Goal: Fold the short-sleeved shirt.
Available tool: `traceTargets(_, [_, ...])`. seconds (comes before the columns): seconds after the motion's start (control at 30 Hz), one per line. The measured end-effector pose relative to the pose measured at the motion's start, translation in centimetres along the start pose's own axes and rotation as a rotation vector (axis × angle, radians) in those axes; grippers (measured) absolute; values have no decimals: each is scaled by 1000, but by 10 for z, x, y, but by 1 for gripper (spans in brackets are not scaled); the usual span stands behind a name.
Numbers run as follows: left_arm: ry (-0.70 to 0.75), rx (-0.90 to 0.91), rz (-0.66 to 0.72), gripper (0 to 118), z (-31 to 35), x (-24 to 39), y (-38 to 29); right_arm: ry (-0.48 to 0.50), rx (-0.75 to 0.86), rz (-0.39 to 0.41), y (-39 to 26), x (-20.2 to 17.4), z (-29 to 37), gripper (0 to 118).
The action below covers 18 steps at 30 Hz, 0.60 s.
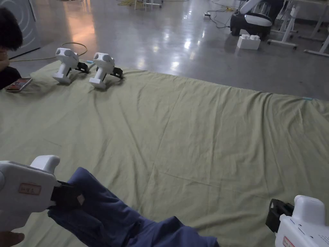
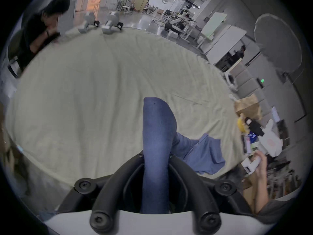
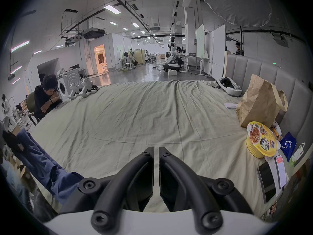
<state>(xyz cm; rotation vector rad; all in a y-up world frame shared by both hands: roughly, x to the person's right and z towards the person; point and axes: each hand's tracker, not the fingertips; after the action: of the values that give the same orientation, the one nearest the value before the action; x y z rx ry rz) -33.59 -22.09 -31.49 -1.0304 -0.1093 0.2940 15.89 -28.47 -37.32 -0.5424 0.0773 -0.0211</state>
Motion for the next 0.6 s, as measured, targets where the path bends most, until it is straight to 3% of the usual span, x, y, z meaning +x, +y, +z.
traceTargets(0.6, [6,-73,-184,16,-16,128,-20,10,-16,-40,-10,5,-1,7])
